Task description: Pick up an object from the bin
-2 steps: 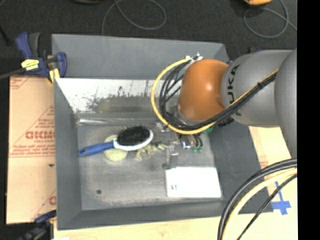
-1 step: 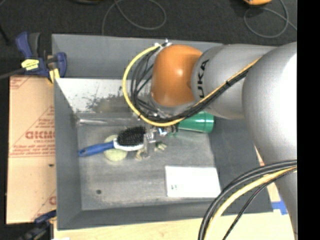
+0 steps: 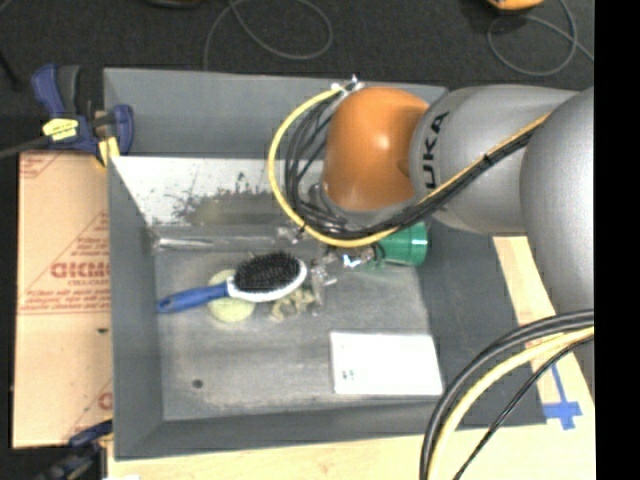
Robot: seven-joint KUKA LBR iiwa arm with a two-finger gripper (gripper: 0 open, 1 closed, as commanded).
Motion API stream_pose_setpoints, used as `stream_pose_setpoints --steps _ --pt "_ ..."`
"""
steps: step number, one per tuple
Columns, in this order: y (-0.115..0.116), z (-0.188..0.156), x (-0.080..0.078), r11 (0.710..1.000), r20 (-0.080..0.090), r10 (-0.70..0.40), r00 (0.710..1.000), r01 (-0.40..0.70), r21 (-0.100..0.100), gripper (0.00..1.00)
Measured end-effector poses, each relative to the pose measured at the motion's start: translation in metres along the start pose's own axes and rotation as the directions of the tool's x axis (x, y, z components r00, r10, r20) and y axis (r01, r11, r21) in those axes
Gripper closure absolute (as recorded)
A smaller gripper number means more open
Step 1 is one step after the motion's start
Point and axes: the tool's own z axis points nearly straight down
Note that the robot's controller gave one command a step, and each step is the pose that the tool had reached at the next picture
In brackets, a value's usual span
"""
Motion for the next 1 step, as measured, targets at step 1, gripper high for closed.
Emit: stream_pose_setpoints --steps 1 --pt "0.0350 0.0491 -0.0118 1.000 0.004 0.015 1.000 -0.015 -0.001 0.00"
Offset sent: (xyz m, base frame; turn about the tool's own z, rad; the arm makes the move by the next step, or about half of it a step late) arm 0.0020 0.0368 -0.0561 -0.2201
